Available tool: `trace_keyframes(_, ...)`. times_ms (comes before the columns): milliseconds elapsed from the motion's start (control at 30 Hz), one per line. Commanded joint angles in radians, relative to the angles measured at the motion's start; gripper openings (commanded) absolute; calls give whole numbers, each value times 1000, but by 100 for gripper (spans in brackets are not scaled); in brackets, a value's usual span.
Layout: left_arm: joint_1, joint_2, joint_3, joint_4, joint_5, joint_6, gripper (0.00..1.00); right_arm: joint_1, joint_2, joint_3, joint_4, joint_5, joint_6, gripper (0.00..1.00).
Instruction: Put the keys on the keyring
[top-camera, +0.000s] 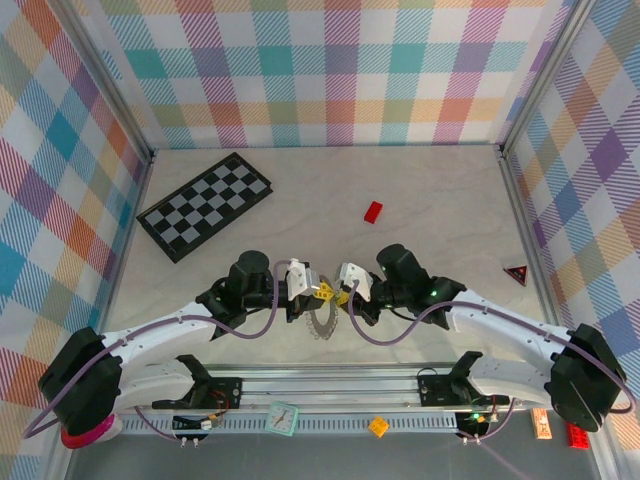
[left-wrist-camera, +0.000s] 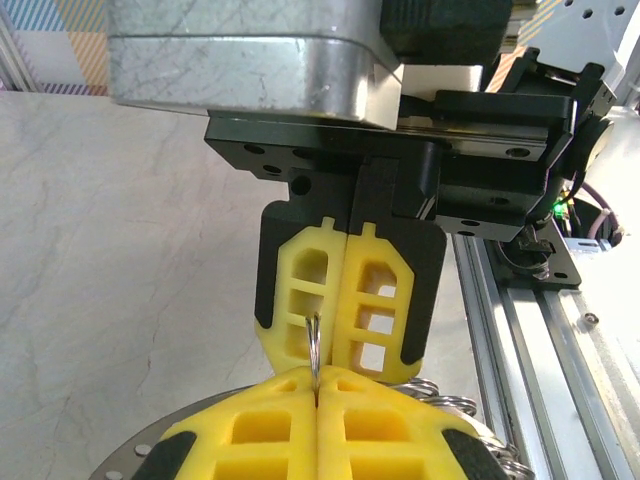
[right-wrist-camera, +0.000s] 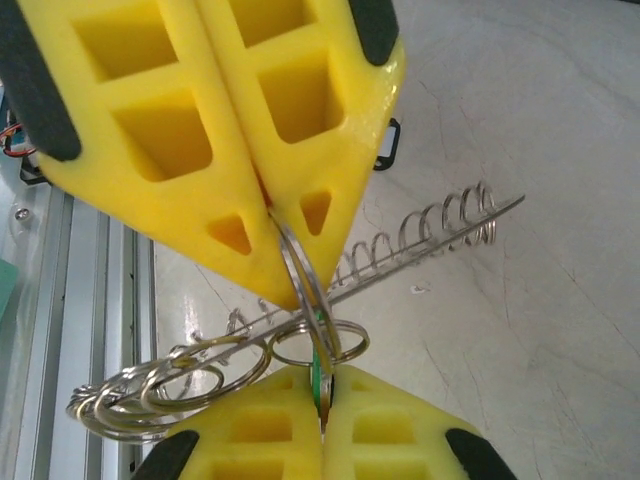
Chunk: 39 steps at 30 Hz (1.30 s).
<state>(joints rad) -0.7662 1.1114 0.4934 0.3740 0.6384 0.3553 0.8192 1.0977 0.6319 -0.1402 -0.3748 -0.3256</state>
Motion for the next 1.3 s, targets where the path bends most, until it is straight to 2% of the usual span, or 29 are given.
trace_keyframes(0, -11, 1, -10, 85, 39, -2, 0, 0, -45, 23, -15, 11, -7, 8)
trace_keyframes(167, -11, 1, -13, 95, 44, -7, 0, 0, -66, -4, 15, 7, -1, 19)
trace_keyframes(333, -10, -3, -14, 104, 47, -11, 0, 0, -38, -32, 84, -38, 63, 20)
trace_keyframes(500, -11, -6, -13, 104, 47, -11, 0, 0, -21, -57, 136, -31, 86, 20)
trace_keyframes(600, -11, -5, -13, 105, 47, -10, 0, 0, -15, -62, 137, -23, 82, 18)
trace_keyframes(800, -11, -3, -12, 102, 50, -9, 0, 0, -38, -59, 140, -21, 82, 6)
trace_keyframes(967, -11, -6, -10, 87, 46, -3, 0, 0, -81, -44, 114, -3, 70, 1)
trace_keyframes(1267, -10, -7, -10, 69, 36, 5, 0, 0, -122, -8, 55, 18, 48, 0)
